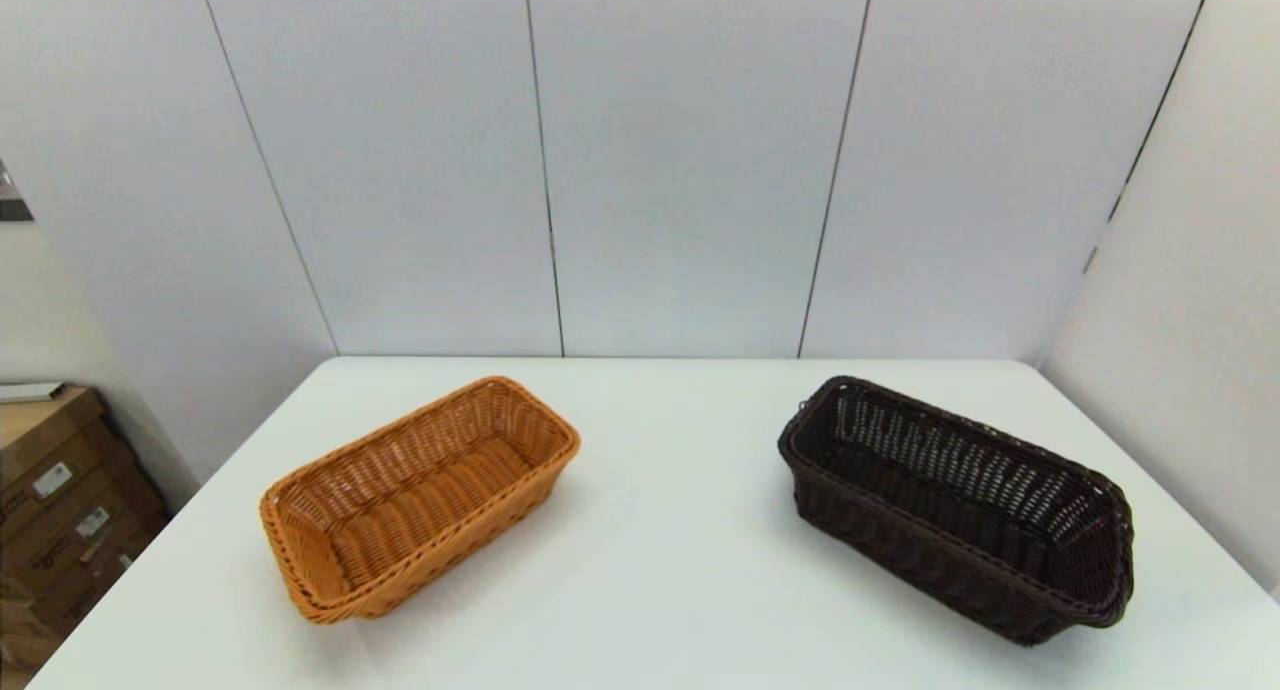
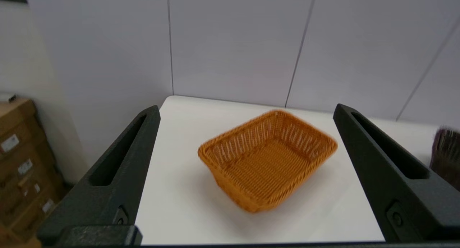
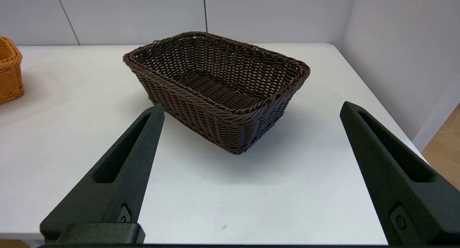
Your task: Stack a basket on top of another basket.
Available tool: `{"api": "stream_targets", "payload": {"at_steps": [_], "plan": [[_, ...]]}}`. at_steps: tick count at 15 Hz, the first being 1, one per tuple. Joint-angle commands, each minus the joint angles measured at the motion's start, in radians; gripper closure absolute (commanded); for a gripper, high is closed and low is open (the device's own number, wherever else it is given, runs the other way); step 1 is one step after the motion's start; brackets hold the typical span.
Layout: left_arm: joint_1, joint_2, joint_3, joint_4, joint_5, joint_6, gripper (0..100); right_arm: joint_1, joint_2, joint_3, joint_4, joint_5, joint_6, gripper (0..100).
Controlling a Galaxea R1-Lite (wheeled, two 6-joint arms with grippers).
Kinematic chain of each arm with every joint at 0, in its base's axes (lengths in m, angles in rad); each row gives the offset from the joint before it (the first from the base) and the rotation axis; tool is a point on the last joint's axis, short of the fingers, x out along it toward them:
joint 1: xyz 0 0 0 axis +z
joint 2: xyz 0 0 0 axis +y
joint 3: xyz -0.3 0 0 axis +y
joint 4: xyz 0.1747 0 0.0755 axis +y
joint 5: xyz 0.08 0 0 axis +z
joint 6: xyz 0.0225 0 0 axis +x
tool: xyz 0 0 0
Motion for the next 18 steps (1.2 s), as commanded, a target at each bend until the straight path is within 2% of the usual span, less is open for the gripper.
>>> {"api": "stream_targets", "payload": {"at_steps": [1,3,4,7,8,10,14,18], "plan": [[0.006,0.585,-0.583,0.4,0.111,-0.303,0,0.0,0.0,0.0,0.0,0.0,0.0,0],[0.004,0.749,-0.796,0.668,0.12,-0.478,0,0.0,0.001,0.0,0.0,0.0,0.0,0],[0.004,0.811,-0.862,0.754,0.119,-0.533,0,0.0,0.0,0.0,0.0,0.0,0.0,0],[0.004,0.95,-0.943,0.924,0.09,-0.636,0,0.0,0.001,-0.001,0.0,0.0,0.0,0],[0.004,0.993,-0.945,0.964,0.021,-0.651,0,0.0,0.001,0.0,0.0,0.0,0.0,0],[0.017,1.053,-0.934,1.016,-0.094,-0.674,0,0.0,0.001,0.0,0.0,0.0,0.0,0],[0.095,1.17,-0.879,1.021,-0.288,-0.671,0,0.0,0.001,0.0,0.0,0.0,0.0,0],[0.173,1.252,-0.859,1.021,-0.363,-0.562,0,0.0,0.0,-0.001,0.0,0.0,0.0,0]]}}
